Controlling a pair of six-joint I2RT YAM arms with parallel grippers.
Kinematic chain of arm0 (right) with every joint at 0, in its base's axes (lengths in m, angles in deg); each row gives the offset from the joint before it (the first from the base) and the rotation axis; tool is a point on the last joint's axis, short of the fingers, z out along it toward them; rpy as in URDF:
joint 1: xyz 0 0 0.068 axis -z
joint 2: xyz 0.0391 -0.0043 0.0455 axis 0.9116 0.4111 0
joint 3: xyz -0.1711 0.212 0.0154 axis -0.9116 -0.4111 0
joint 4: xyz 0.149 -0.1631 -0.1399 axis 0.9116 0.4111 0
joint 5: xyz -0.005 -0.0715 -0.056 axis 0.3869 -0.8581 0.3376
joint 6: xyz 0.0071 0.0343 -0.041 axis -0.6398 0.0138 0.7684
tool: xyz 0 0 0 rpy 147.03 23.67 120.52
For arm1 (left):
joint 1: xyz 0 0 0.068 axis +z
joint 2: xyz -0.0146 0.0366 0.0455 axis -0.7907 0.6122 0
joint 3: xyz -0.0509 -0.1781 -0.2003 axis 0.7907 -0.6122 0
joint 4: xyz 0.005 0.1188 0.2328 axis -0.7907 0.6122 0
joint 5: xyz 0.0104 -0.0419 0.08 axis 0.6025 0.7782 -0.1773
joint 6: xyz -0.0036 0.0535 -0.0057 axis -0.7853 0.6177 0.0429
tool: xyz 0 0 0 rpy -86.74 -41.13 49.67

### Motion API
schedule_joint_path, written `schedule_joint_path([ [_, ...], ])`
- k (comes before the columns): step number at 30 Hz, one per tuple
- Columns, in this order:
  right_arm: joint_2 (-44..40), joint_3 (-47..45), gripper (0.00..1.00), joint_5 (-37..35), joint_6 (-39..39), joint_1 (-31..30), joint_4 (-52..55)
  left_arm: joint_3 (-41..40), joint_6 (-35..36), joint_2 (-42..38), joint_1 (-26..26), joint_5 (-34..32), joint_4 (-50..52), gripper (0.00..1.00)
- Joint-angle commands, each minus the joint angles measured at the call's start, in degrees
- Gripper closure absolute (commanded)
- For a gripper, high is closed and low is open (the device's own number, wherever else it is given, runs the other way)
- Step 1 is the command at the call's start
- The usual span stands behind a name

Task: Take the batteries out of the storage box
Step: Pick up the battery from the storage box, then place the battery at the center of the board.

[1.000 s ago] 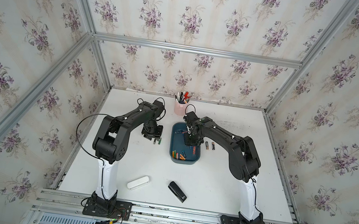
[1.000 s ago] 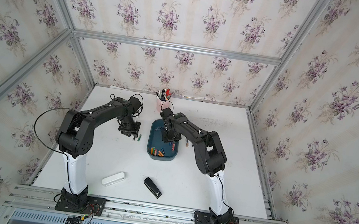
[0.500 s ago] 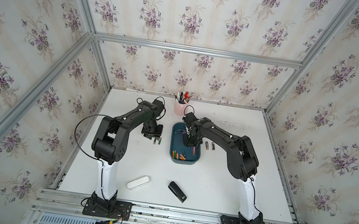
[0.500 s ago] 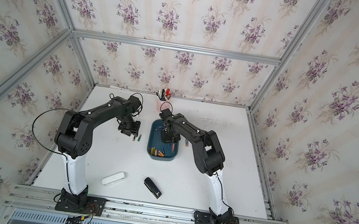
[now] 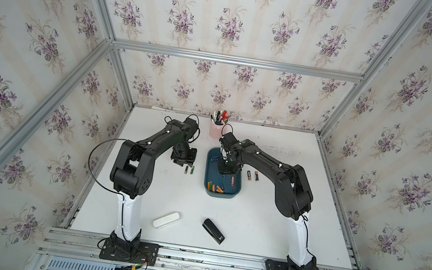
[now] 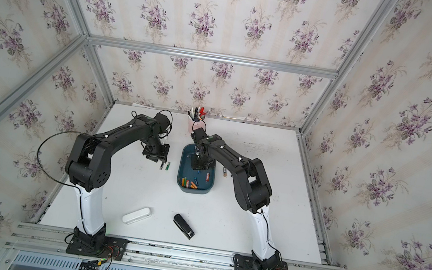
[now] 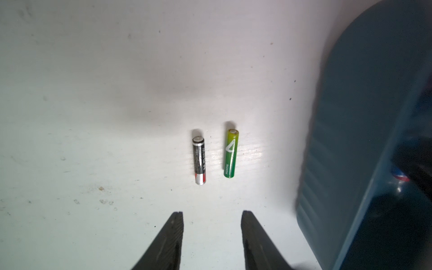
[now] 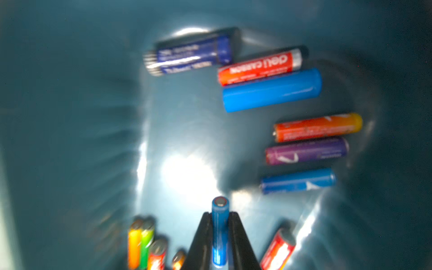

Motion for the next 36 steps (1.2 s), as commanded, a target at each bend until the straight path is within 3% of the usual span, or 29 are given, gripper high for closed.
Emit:
schedule_joint_path([
  [1, -1.5, 0.4, 0.85, 1.6, -0.7, 0.0, -0.2, 1.1, 1.0, 0.4, -0.4, 0.1, 1.3, 0.54],
  [22, -8.6, 2.8, 0.85, 4.1, 1.2, 4.1, 2.9, -1.0, 1.0, -0.7, -1.0, 0.1, 1.1, 0.54],
  [36, -17.8, -12.4, 0.85, 1.4, 6.3, 20.5, -1.1, 0.0, 1.3, -1.5, -1.0, -0.9, 2.3, 0.52],
])
